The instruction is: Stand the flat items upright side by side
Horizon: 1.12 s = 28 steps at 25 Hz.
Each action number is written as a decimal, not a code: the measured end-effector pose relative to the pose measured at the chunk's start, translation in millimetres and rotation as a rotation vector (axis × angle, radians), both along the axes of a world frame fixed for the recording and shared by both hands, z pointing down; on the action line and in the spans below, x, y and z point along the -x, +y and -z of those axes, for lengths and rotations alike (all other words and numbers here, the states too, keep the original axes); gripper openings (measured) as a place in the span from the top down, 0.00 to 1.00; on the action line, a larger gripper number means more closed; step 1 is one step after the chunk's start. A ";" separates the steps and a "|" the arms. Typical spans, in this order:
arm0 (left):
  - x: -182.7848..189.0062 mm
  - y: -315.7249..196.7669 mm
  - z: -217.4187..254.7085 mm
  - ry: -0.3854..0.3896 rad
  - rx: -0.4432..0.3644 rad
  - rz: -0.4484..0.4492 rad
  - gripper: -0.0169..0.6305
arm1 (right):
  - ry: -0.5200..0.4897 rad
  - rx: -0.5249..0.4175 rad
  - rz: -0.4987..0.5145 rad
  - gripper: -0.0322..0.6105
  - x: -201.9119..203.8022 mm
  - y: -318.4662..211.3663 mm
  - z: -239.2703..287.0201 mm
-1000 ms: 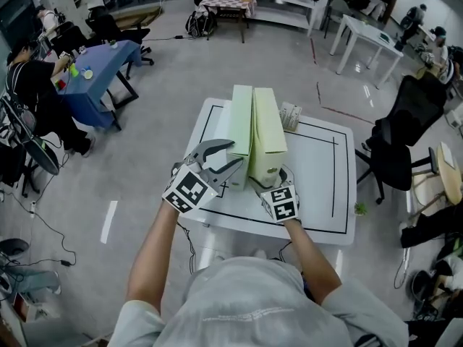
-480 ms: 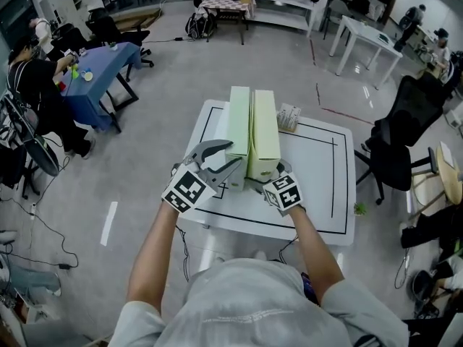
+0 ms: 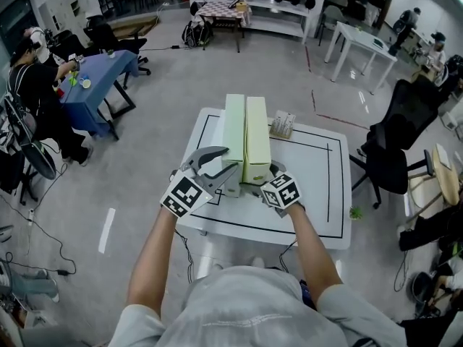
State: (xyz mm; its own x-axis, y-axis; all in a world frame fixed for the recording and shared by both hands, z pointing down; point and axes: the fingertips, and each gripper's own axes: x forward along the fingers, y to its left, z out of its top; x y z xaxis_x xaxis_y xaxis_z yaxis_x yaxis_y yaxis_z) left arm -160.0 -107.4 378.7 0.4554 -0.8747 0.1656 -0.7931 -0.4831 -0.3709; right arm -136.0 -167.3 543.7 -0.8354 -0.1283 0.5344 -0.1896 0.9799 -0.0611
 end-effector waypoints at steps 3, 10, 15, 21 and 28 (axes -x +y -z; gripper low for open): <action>0.9 -0.5 -0.1 0.014 -0.001 0.006 0.71 | 0.001 -0.002 0.004 0.15 3.0 -2.1 0.3; -1.7 -6.8 0.9 0.069 -0.012 0.011 0.73 | -0.051 -0.024 -0.059 0.14 -11.7 -4.8 14.9; 3.8 -1.2 2.2 0.205 -0.063 0.063 0.65 | -0.173 -0.104 -0.160 0.14 -55.7 -5.4 61.0; 19.4 20.6 8.6 0.476 -0.114 0.152 0.60 | -0.295 -0.153 -0.192 0.15 -91.8 -5.7 138.2; 58.6 29.6 19.4 0.420 -0.070 0.321 0.91 | -0.347 -0.287 -0.256 0.42 -106.3 -15.8 212.4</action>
State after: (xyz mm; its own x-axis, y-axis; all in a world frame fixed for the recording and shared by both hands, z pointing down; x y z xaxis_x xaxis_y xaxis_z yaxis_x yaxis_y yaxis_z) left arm -218.7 -77.9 359.4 0.1778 -0.9834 -0.0369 -0.9841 -0.1774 -0.0125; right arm -29.7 -183.1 331.3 -0.8798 -0.4527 0.1449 -0.4418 0.8913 0.1015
